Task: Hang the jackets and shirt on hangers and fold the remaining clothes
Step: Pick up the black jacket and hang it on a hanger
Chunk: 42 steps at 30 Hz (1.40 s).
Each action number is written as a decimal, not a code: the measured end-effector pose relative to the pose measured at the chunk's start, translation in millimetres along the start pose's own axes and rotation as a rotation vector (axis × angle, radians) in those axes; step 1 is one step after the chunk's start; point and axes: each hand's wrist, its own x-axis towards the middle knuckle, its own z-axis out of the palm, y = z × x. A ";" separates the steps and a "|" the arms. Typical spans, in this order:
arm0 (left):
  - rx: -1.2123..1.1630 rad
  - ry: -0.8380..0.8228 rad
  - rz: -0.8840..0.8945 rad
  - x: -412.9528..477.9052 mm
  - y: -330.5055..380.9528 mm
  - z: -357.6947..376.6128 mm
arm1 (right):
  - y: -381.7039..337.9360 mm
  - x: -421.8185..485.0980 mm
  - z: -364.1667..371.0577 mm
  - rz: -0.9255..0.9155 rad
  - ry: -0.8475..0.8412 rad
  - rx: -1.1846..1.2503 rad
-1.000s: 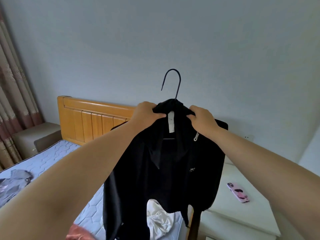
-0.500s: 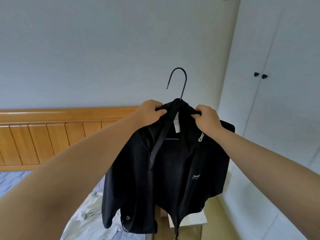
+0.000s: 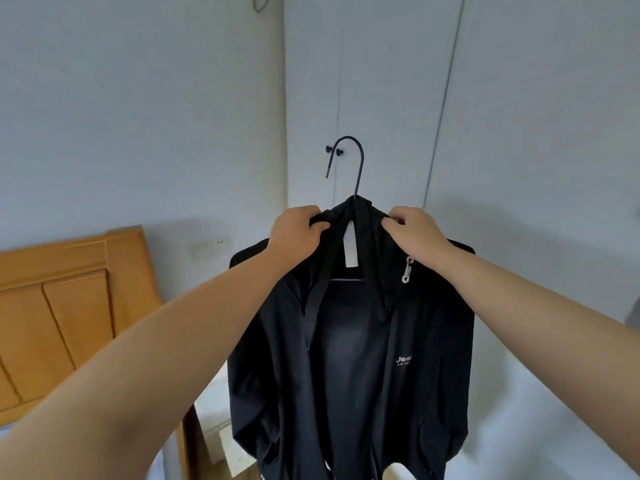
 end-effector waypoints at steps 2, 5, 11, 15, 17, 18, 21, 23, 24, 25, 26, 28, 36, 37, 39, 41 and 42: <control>-0.042 -0.023 0.052 9.4 24.9 28.5 | 21.9 -5.2 -26.5 0.038 0.041 -0.013; -0.080 -0.065 0.108 23.6 57.6 70.0 | 57.1 -13.3 -61.5 0.108 0.059 -0.086; -0.140 -0.159 0.223 42.8 122.9 141.1 | 121.0 -29.9 -122.8 0.268 0.127 -0.138; -0.150 -0.218 0.317 50.7 156.7 183.0 | 150.2 -40.8 -149.3 0.378 0.135 -0.213; -0.151 -0.258 0.366 53.0 172.3 202.2 | 167.5 -48.8 -159.1 0.431 0.141 -0.249; -0.153 -0.281 0.394 54.4 179.4 210.7 | 175.5 -53.3 -164.0 0.455 0.156 -0.264; -0.167 -0.345 0.483 57.6 197.5 232.7 | 190.4 -69.1 -176.4 0.513 0.228 -0.268; -0.187 -0.375 0.533 57.0 208.5 244.4 | 192.4 -80.6 -182.2 0.539 0.295 -0.250; -0.201 -0.396 0.550 56.0 213.2 249.3 | 191.6 -86.4 -184.2 0.557 0.320 -0.257; -0.217 -0.420 0.567 54.5 217.6 253.3 | 189.7 -92.3 -185.3 0.579 0.337 -0.276; -0.235 -0.445 0.582 52.7 221.6 256.1 | 187.8 -98.1 -186.2 0.603 0.352 -0.292; -0.275 -0.487 0.623 49.3 230.4 260.3 | 184.7 -111.5 -187.4 0.650 0.395 -0.315; -0.420 -0.619 0.857 10.2 283.9 279.5 | 169.9 -187.5 -198.7 0.837 0.642 -0.511; -0.431 -0.641 0.881 2.0 291.6 283.7 | 166.5 -198.8 -200.5 0.867 0.659 -0.529; -0.462 -0.675 0.922 -14.1 307.6 291.4 | 159.6 -219.2 -204.4 0.938 0.681 -0.573; -0.506 -0.704 0.942 -29.6 325.7 296.5 | 152.5 -236.8 -209.9 1.026 0.704 -0.613; -0.526 -0.719 0.953 -37.3 335.3 298.8 | 149.5 -245.5 -213.1 1.072 0.719 -0.624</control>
